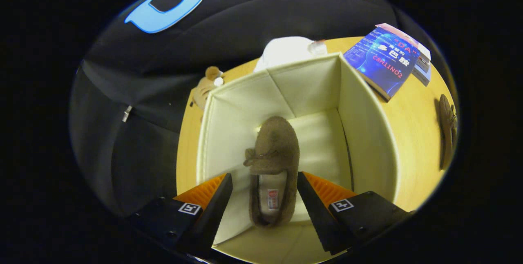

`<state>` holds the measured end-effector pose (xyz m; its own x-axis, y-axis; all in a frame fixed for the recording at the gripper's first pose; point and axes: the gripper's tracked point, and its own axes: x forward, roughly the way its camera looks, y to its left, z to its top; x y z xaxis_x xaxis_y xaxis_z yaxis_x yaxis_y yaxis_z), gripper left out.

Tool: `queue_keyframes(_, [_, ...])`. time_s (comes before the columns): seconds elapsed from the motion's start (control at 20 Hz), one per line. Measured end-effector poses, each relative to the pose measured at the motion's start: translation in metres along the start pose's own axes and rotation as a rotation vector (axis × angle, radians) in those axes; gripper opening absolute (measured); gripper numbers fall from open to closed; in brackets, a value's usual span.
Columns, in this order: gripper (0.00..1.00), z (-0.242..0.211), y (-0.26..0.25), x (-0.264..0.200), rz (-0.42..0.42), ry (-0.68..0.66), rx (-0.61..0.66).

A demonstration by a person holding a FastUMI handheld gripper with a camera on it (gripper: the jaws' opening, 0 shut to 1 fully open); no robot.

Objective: Open the storage box then place both shoes into the box .Put the left shoe in first, then the right shoe, with the right side of both shoes facing outward in a uniform manner.

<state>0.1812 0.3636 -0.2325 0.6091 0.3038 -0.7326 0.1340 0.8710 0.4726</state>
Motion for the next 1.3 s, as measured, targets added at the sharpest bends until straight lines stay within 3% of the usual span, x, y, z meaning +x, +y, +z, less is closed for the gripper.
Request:
queue_keyframes(0.15, [0.99,0.027,0.004,-0.04,0.055,-0.082,-0.042])
queue_keyframes(0.3, [0.98,0.052,-0.019,-0.084,0.058,-0.187,-0.133])
queue_keyframes(0.5, [0.98,0.089,-0.081,-0.148,-0.035,-0.354,-0.257])
queue_keyframes(0.7, [0.98,0.109,-0.15,-0.201,-0.132,-0.444,-0.288])
queue_keyframes(1.05, [0.99,0.108,-0.316,-0.25,-0.313,-0.428,-0.244])
queue_keyframes(1.3, [0.99,0.084,-0.425,-0.256,-0.42,-0.347,-0.172])
